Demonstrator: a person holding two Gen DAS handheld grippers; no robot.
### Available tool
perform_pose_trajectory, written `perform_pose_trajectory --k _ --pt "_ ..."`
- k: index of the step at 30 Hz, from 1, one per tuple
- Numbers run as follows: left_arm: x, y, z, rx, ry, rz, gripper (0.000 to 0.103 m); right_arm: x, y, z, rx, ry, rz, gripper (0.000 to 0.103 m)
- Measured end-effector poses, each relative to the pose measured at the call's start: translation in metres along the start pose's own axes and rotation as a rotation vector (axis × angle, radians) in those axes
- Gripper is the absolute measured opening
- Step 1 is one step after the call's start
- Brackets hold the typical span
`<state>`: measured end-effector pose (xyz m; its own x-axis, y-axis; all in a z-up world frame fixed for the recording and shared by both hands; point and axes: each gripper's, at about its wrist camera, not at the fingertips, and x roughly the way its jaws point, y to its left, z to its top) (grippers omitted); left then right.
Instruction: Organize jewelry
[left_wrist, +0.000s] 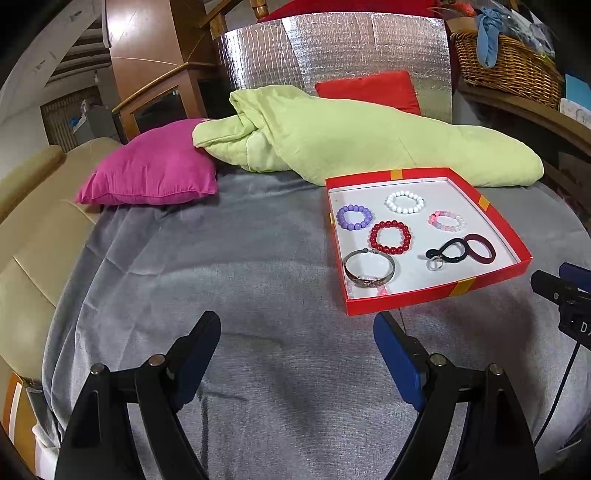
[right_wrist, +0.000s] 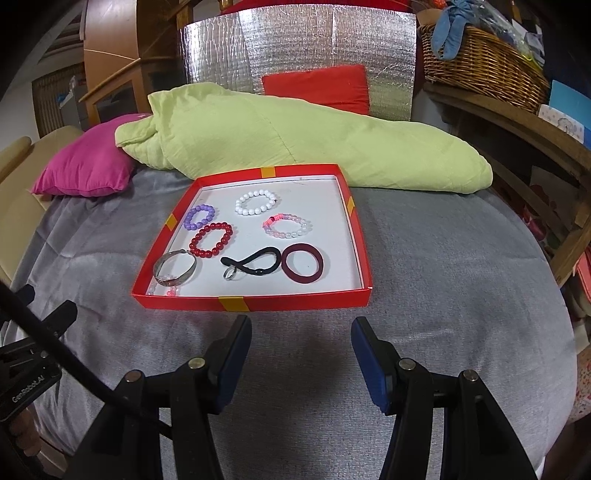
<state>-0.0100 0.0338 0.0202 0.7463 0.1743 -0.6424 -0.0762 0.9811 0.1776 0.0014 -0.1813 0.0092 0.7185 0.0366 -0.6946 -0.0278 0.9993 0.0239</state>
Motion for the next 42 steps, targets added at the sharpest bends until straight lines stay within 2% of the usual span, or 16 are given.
perform_pose_trajectory --k 42 --pt "-0.003 -0.009 0.003 0.019 -0.012 -0.029 0.085 0.002 -0.011 0.000 -0.021 -0.005 -0.032 0.060"
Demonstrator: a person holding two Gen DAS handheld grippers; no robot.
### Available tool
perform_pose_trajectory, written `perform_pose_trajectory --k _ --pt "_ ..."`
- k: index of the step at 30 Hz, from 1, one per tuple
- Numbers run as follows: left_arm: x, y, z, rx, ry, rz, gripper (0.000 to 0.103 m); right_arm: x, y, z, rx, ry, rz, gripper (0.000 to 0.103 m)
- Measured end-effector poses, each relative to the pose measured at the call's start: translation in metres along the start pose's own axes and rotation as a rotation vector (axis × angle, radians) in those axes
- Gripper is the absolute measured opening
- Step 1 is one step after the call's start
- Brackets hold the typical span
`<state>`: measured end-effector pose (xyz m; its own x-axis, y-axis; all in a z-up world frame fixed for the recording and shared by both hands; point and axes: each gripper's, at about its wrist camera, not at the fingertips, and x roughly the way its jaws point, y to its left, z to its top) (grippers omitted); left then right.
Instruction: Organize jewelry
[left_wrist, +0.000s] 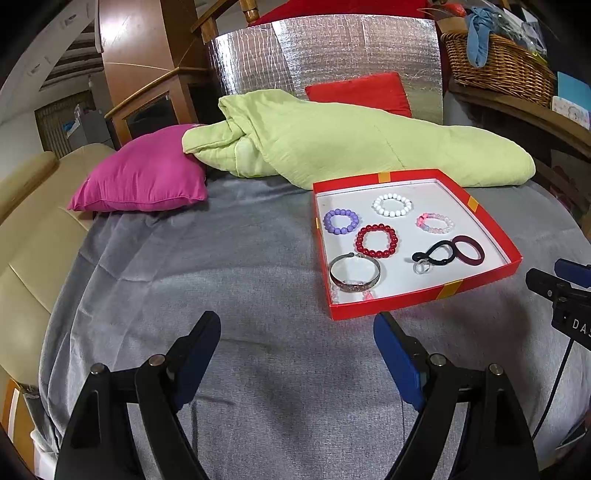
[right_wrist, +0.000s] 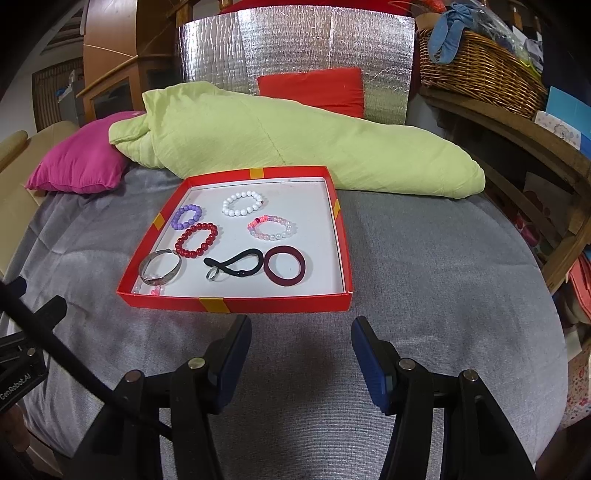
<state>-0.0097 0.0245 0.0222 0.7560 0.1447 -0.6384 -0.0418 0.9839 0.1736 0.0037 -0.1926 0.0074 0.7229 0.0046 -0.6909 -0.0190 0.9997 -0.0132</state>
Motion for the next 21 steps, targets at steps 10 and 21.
perform_pose_trajectory --k 10,21 --pt "0.0004 -0.0019 0.0012 -0.003 0.001 -0.003 0.085 0.0002 -0.0014 0.0002 -0.002 0.003 -0.002 0.060" --pt "-0.0010 -0.0068 0.0016 0.009 -0.002 -0.007 0.085 0.0004 -0.0086 0.0005 0.001 0.003 -0.010 0.060"
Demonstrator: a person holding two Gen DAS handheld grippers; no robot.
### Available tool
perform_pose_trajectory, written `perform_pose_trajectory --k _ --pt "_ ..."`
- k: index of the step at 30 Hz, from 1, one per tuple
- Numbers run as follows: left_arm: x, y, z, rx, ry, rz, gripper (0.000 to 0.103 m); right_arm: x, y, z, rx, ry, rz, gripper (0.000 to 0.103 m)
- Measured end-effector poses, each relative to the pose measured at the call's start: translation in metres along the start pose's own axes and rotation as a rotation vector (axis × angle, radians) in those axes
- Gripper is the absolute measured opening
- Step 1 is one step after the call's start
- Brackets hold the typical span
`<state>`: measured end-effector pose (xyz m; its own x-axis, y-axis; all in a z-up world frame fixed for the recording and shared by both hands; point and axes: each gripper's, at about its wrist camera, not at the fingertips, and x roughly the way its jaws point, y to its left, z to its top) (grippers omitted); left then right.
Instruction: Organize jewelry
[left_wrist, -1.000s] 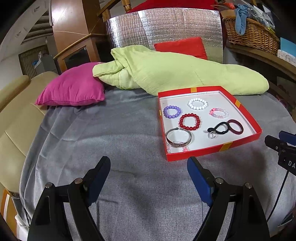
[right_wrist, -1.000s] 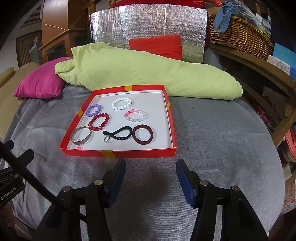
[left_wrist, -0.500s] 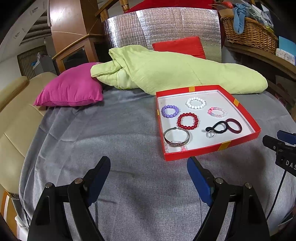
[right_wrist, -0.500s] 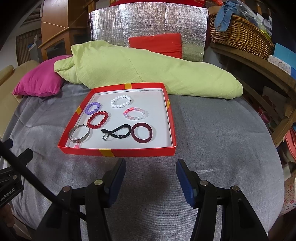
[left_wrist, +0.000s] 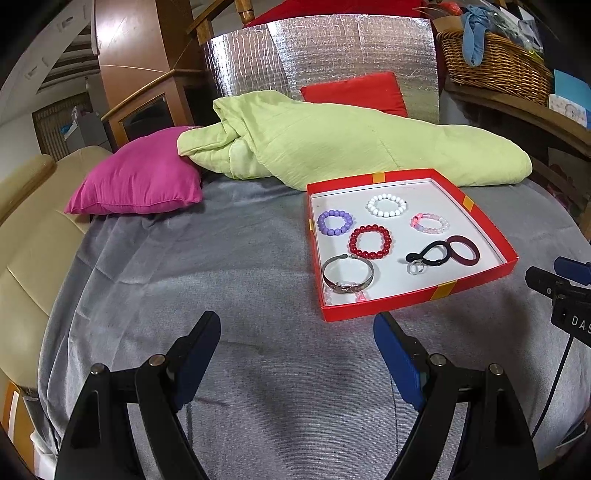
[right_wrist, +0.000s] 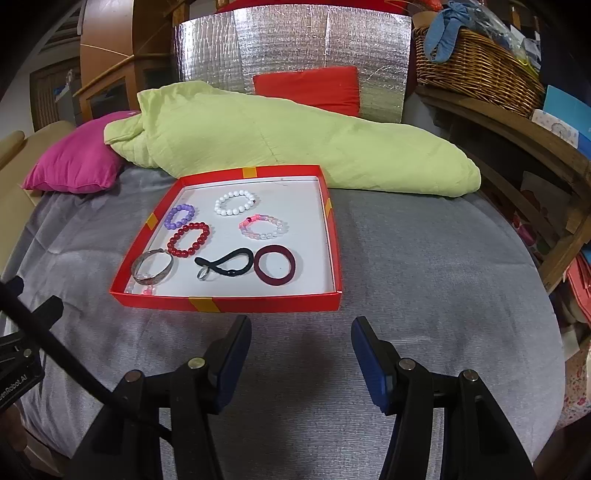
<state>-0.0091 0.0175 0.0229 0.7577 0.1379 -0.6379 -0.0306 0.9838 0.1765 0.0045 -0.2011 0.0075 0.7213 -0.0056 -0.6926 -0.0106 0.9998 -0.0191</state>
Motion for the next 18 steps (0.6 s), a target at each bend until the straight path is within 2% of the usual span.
perform_pose_trajectory --k 18 --pt "-0.006 -0.001 0.004 -0.001 -0.019 -0.014 0.085 -0.005 0.009 0.001 0.000 -0.008 0.009 0.060"
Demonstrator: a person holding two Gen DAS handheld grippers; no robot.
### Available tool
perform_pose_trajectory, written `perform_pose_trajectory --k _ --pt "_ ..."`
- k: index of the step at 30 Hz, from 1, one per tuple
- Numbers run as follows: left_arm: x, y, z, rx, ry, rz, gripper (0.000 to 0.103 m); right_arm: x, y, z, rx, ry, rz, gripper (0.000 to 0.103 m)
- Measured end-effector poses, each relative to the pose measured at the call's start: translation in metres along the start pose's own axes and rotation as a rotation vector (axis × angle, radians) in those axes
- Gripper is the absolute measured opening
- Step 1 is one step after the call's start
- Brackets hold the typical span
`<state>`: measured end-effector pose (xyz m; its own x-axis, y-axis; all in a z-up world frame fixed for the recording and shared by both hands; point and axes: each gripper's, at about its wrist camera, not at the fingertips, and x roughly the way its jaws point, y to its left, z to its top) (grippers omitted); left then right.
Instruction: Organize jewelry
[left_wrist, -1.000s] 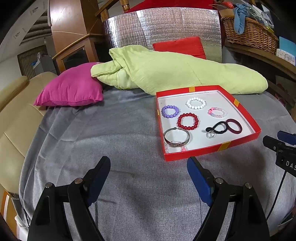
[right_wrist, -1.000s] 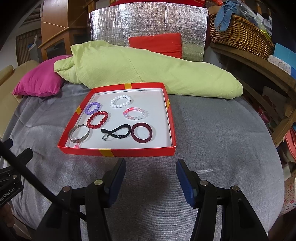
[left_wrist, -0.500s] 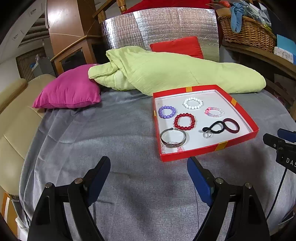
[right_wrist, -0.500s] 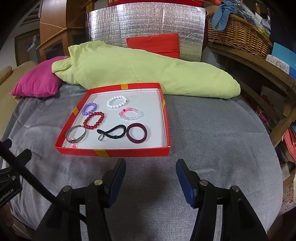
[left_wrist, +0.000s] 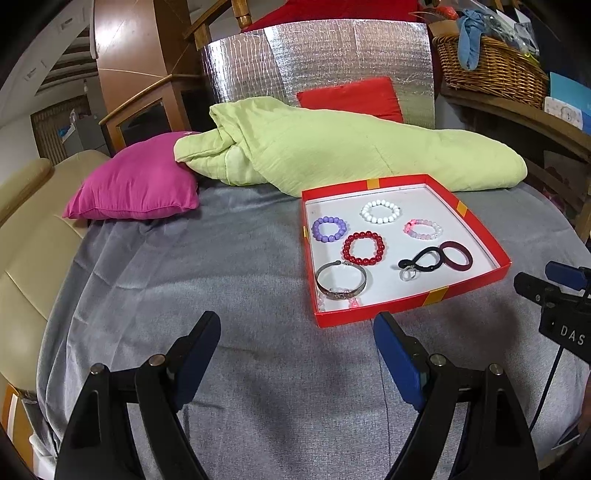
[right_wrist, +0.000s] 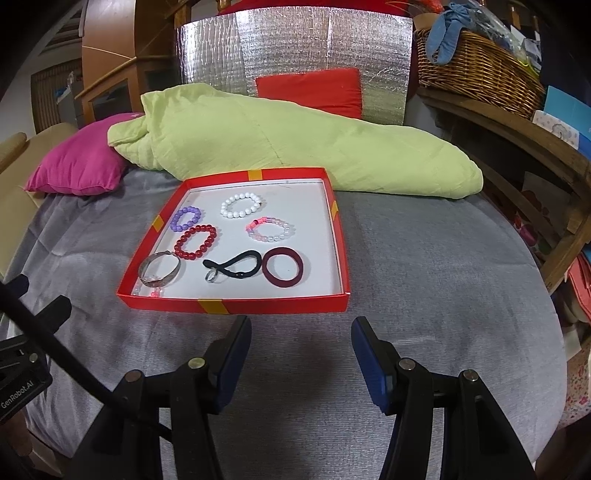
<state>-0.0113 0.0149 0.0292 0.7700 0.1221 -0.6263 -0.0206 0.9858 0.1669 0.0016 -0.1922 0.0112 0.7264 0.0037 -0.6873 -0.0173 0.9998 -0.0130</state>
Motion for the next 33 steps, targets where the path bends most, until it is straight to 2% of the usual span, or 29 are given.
perform_pose_trajectory --k 33 --pt "-0.013 0.036 -0.005 -0.074 -0.015 0.012 0.085 -0.018 0.036 0.004 -0.038 -0.025 -0.024 0.060"
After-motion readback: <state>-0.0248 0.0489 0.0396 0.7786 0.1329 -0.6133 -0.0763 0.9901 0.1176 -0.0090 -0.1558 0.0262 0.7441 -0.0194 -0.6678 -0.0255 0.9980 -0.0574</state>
